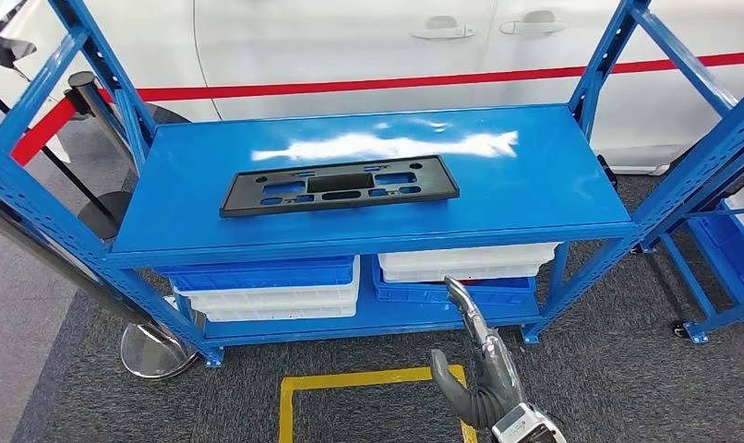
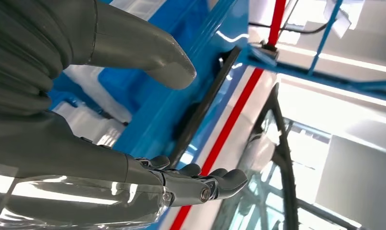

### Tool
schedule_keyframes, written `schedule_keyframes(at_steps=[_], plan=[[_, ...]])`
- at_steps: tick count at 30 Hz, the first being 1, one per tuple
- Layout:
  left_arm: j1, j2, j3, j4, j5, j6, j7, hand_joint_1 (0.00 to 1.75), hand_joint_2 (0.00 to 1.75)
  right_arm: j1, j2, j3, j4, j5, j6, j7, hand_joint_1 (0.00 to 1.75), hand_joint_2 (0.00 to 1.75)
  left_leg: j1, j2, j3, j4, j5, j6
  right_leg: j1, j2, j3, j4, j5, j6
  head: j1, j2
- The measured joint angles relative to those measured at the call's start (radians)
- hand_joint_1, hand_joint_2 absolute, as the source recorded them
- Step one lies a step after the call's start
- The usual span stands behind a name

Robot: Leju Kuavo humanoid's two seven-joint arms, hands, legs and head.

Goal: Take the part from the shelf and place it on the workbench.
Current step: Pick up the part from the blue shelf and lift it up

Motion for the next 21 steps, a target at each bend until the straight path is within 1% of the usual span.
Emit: schedule_keyframes(at_steps=[1, 2, 3, 5, 6, 7, 8, 9, 10, 11, 12, 13, 14, 16, 17, 18, 19, 20, 21], plan=[[-0.002, 0.0, 0.008, 0.002, -0.01, -0.003, -0.001, 0.0, 0.0, -0.003, -0.009, 0.014, -0.023, -0.003, 0.003, 0.01, 0.0, 1.75, 0.003, 0.001, 0.005, -0.01, 0.006, 0.005, 0.001, 0.0, -0.005, 0.01, -0.008, 0.004, 0.001, 0.0], [-0.004, -0.001, 0.015, 0.004, -0.019, -0.005, -0.003, 0.0, 0.0, -0.005, -0.017, 0.026, -0.043, -0.006, 0.005, 0.019, 0.0, 1.75, 0.006, 0.002, 0.01, -0.019, 0.012, 0.011, 0.001, -0.001, -0.018, 0.038, -0.024, 0.008, 0.003, 0.0], [-0.006, -0.002, 0.021, 0.005, -0.027, -0.008, -0.004, 0.0, 0.0, -0.006, -0.024, 0.037, -0.059, -0.01, 0.007, 0.028, 0.0, 1.31, 0.008, 0.003, 0.011, -0.023, 0.015, 0.014, -0.001, -0.001, -0.043, 0.086, -0.049, 0.011, 0.005, 0.0], [-0.007, -0.003, 0.03, 0.008, -0.04, -0.011, -0.005, 0.0, 0.0, -0.008, -0.035, 0.054, -0.08, -0.016, 0.01, 0.047, 0.0, 0.44, 0.007, 0.004, 0.011, -0.024, 0.015, 0.017, -0.004, -0.001, -0.114, 0.213, -0.102, 0.017, 0.007, 0.0], [-0.008, -0.003, 0.035, 0.01, -0.045, -0.012, -0.005, 0.0, 0.0, -0.007, -0.041, 0.06, -0.088, -0.019, 0.01, 0.06, 0.0, 0.0, 0.008, 0.004, 0.012, -0.023, 0.014, 0.016, -0.006, -0.001, -0.146, 0.264, -0.113, 0.02, 0.007, 0.0], [-0.008, -0.003, 0.041, 0.011, -0.049, -0.013, -0.006, 0.0, 0.0, -0.007, -0.047, 0.064, -0.094, -0.02, 0.01, 0.075, 0.0, 0.0, 0.008, 0.003, 0.013, -0.022, 0.012, 0.015, -0.009, -0.001, -0.164, 0.287, -0.107, 0.022, 0.007, 0.0], [-0.008, -0.003, 0.046, 0.012, -0.052, -0.013, -0.008, 0.0, 0.0, -0.006, -0.053, 0.067, -0.099, -0.02, 0.009, 0.092, 0.0, 0.0, 0.009, 0.002, 0.016, -0.021, 0.008, 0.013, -0.012, -0.002, -0.167, 0.278, -0.084, 0.024, 0.007, 0.0], [-0.008, -0.003, 0.051, 0.012, -0.052, -0.013, -0.01, 0.0, 0.0, -0.004, -0.058, 0.069, -0.103, -0.018, 0.005, 0.107, 0.0, 0.0, 0.011, 0.001, 0.019, -0.019, 0.004, 0.01, -0.016, -0.002, -0.151, 0.233, -0.046, 0.026, 0.007, 0.0], [-0.008, -0.002, 0.056, 0.013, -0.052, -0.013, -0.013, 0.0, 0.0, 0.0, -0.061, 0.069, -0.105, -0.013, -0.002, 0.12, 0.0, 0.0, 0.012, -0.001, 0.022, -0.014, -0.003, 0.003, -0.018, -0.002, -0.121, 0.164, -0.006, 0.027, 0.008, 0.0], [-0.008, -0.001, 0.063, 0.013, -0.05, -0.012, -0.017, 0.0, 0.0, 0.005, -0.063, 0.069, -0.106, -0.009, -0.011, 0.128, 0.0, 0.0, 0.011, -0.002, 0.022, -0.007, -0.012, -0.004, -0.018, -0.002, -0.093, 0.099, 0.02, 0.026, 0.011, 0.0], [-0.009, 0.0, 0.07, 0.013, -0.048, -0.012, -0.022, 0.0, 0.0, 0.011, -0.064, 0.068, -0.106, -0.005, -0.02, 0.133, 0.0, 0.0, 0.01, -0.003, 0.021, -0.001, -0.019, -0.012, -0.018, -0.002, -0.072, 0.053, 0.034, 0.022, 0.012, 0.0], [-0.009, 0.002, 0.077, 0.013, -0.046, -0.011, -0.027, 0.0, 0.0, 0.018, -0.064, 0.066, -0.106, -0.003, -0.027, 0.136, 0.0, 0.0, 0.009, -0.003, 0.019, 0.002, -0.025, -0.019, -0.016, -0.001, -0.061, 0.027, 0.035, 0.017, 0.013, 0.0], [-0.01, 0.003, 0.083, 0.013, -0.045, -0.011, -0.03, 0.0, 0.0, 0.024, -0.064, 0.065, -0.106, -0.003, -0.031, 0.136, 0.0, 0.0, 0.008, -0.003, 0.019, 0.004, -0.028, -0.025, -0.013, 0.001, -0.061, 0.025, 0.03, 0.01, 0.012, 0.0], [-0.011, 0.005, 0.092, 0.013, -0.045, -0.01, -0.034, 0.0, 0.0, 0.032, -0.063, 0.063, -0.107, -0.003, -0.033, 0.135, 0.0, 0.0, 0.011, -0.002, 0.022, 0.007, -0.037, -0.034, -0.013, 0.002, -0.059, 0.025, 0.027, -0.005, 0.01, 0.0], [-0.012, 0.006, 0.094, 0.013, -0.045, -0.01, -0.035, 0.0, 0.0, 0.034, -0.063, 0.062, -0.107, -0.003, -0.033, 0.135, 0.0, 0.0, 0.012, -0.001, 0.016, 0.026, -0.05, -0.039, -0.014, 0.002, -0.057, 0.024, 0.026, -0.012, 0.008, 0.0], [-0.012, 0.008, 0.096, 0.014, -0.045, -0.01, -0.036, 0.0, 0.0, 0.035, -0.063, 0.062, -0.108, -0.003, -0.033, 0.134, 0.0, 0.0, 0.013, 0.0, -0.002, 0.068, -0.074, -0.042, -0.015, 0.0, -0.055, 0.022, 0.024, -0.018, 0.005, 0.0], [-0.013, 0.009, 0.097, 0.014, -0.045, -0.01, -0.037, 0.0, 0.0, 0.036, -0.062, 0.062, -0.108, -0.003, -0.033, 0.134, 0.0, 0.0, 0.014, 0.0, -0.032, 0.13, -0.104, -0.045, -0.014, -0.001, -0.053, 0.022, 0.022, -0.022, 0.003, 0.0], [-0.013, 0.01, 0.099, 0.014, -0.045, -0.01, -0.038, 0.0, 0.0, 0.038, -0.062, 0.062, -0.108, -0.003, -0.033, 0.134, 0.0, 0.0, 0.014, 0.0, -0.071, 0.202, -0.135, -0.047, -0.012, -0.002, -0.052, 0.022, 0.02, -0.026, 0.001, 0.0], [-0.012, 0.011, 0.1, 0.014, -0.045, -0.01, -0.038, 0.0, 0.0, 0.039, -0.062, 0.062, -0.108, -0.003, -0.033, 0.134, 0.0, 0.0, 0.014, 0.0, -0.108, 0.267, -0.154, -0.048, -0.01, -0.002, -0.05, 0.022, 0.018, -0.028, 0.001, 0.0]])
